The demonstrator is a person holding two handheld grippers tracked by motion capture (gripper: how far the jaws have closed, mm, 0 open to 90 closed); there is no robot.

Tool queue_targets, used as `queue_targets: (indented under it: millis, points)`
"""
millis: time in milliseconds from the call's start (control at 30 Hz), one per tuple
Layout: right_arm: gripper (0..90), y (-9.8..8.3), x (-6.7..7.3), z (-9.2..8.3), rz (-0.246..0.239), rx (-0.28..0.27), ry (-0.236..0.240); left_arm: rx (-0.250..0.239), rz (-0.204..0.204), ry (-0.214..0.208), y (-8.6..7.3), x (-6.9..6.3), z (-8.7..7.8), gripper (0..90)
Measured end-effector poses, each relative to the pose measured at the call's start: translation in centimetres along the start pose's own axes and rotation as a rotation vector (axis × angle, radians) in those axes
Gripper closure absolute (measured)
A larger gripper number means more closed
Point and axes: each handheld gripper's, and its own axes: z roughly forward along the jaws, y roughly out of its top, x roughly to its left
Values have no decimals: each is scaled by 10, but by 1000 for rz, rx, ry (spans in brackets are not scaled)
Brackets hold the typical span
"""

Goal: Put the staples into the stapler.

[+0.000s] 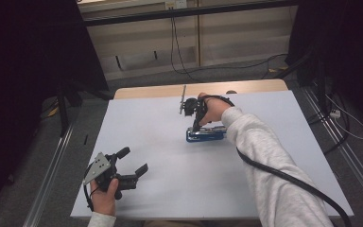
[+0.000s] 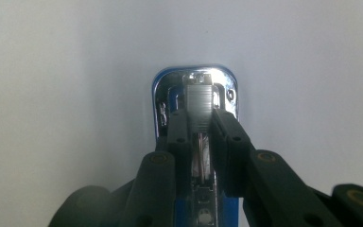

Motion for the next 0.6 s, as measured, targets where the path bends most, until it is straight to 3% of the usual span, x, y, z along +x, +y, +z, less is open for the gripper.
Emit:
queue_targets:
  millis: [233, 500, 600]
  points:
    - [777, 1, 0, 2, 10, -11, -1, 0, -3, 0, 0, 0, 0, 42]
    - [655, -2, 1, -1, 38, -62, -11, 1, -4, -2, 0, 0, 0, 42]
    - [610, -7, 2, -5, 70, -97, -9, 6, 5, -5, 0, 1, 2, 41]
